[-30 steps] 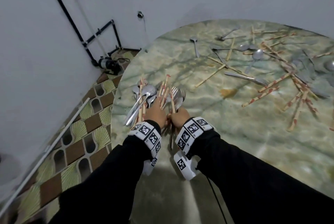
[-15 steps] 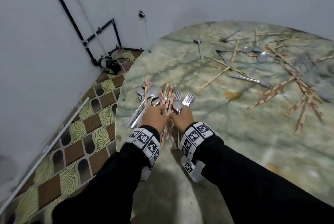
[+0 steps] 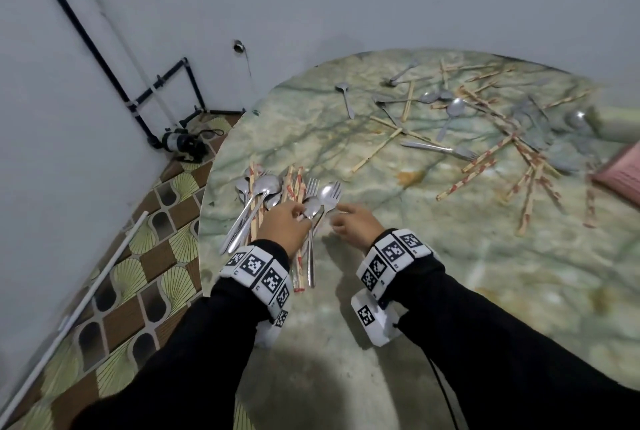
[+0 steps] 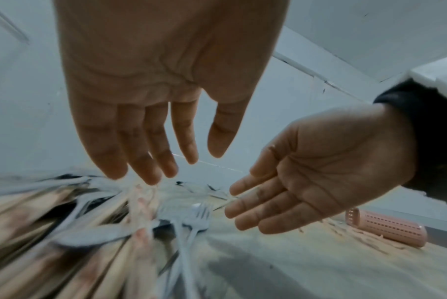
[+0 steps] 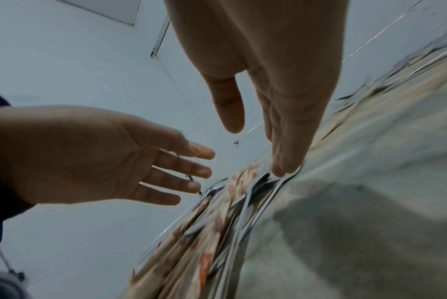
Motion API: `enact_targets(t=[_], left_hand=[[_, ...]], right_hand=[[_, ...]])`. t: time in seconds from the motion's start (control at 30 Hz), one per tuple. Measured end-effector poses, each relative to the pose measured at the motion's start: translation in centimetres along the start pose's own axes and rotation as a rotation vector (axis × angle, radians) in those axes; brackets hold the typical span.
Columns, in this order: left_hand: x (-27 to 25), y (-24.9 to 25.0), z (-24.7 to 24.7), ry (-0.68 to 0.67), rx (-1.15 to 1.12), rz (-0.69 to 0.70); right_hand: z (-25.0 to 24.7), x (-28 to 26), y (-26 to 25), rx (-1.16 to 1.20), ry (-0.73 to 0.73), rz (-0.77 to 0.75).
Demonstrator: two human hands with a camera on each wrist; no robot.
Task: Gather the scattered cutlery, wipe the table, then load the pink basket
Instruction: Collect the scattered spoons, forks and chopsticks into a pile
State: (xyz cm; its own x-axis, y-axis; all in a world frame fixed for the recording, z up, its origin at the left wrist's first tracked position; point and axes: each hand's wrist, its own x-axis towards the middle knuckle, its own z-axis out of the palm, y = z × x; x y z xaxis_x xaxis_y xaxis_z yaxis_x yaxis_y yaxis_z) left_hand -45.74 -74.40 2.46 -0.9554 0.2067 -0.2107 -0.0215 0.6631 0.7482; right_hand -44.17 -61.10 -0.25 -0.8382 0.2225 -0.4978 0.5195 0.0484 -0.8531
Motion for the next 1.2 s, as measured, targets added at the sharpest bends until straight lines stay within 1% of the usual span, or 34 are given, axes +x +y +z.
enact_targets(t=[0.1,0.17,0.23,0.3,0.37,0.43,0.57,0.67,0.8,0.9,0.97,1.0,1.1,1.2], left_hand=[[0.0,2.0,0.4,-0.065,-0.041,0.049],[0.1,3.5,1.0,-0.088,-0.061,0.089],[0.3,5.0,1.8,-0.128,-0.102,0.112],[0.6,6.4,2.7,-0.188,-0.147,0.123],[1.1,7.8,3.5,-0.217,-0.159,0.141],[2.1,9.1,4.2,-0.199,-0.142,0.158],[4.9,11.3,5.8,-0.161,-0.042,0.148],[7.4,12.2,7.3,-0.12,0.079,0.133],[10.8,12.5,9.8,-0.086,0.184,0.091],[13.1,12.6,11.7,-0.087,0.274,0.098],[14.7,12.5,12.8,-0.079,0.328,0.107],[15.6,12.4,13.2,-0.071,0.355,0.111],[18.0,11.9,14.0,-0.043,0.473,0.126],[19.5,11.2,14.6,-0.036,0.531,0.073]], right_hand=[[-3.0,-1.4,-0.5,0.056,0.064,0.035],[-5.2,-2.5,-0.8,0.044,0.113,0.008],[-7.5,-3.1,-0.7,0.028,0.163,-0.01],[-9.8,-3.7,-0.5,-0.014,0.186,-0.013],[-12.3,-4.0,-0.6,-0.065,0.205,-0.016],[-14.6,-4.4,-0.9,-0.124,0.24,-0.027],[-19.0,-3.7,-1.3,-0.238,0.339,-0.048],[-21.5,-1.9,-1.1,-0.297,0.413,-0.01],[-23.1,0.9,-0.4,-0.284,0.5,0.044],[-23.3,3.2,-0.1,-0.252,0.567,0.049],[-23.4,4.7,0.3,-0.332,0.583,0.057],[-23.4,5.2,0.4,-0.394,0.567,0.047],[-23.1,6.8,1.3,-0.594,0.51,-0.04],[-23.2,7.9,2.5,-0.658,0.51,-0.082]])
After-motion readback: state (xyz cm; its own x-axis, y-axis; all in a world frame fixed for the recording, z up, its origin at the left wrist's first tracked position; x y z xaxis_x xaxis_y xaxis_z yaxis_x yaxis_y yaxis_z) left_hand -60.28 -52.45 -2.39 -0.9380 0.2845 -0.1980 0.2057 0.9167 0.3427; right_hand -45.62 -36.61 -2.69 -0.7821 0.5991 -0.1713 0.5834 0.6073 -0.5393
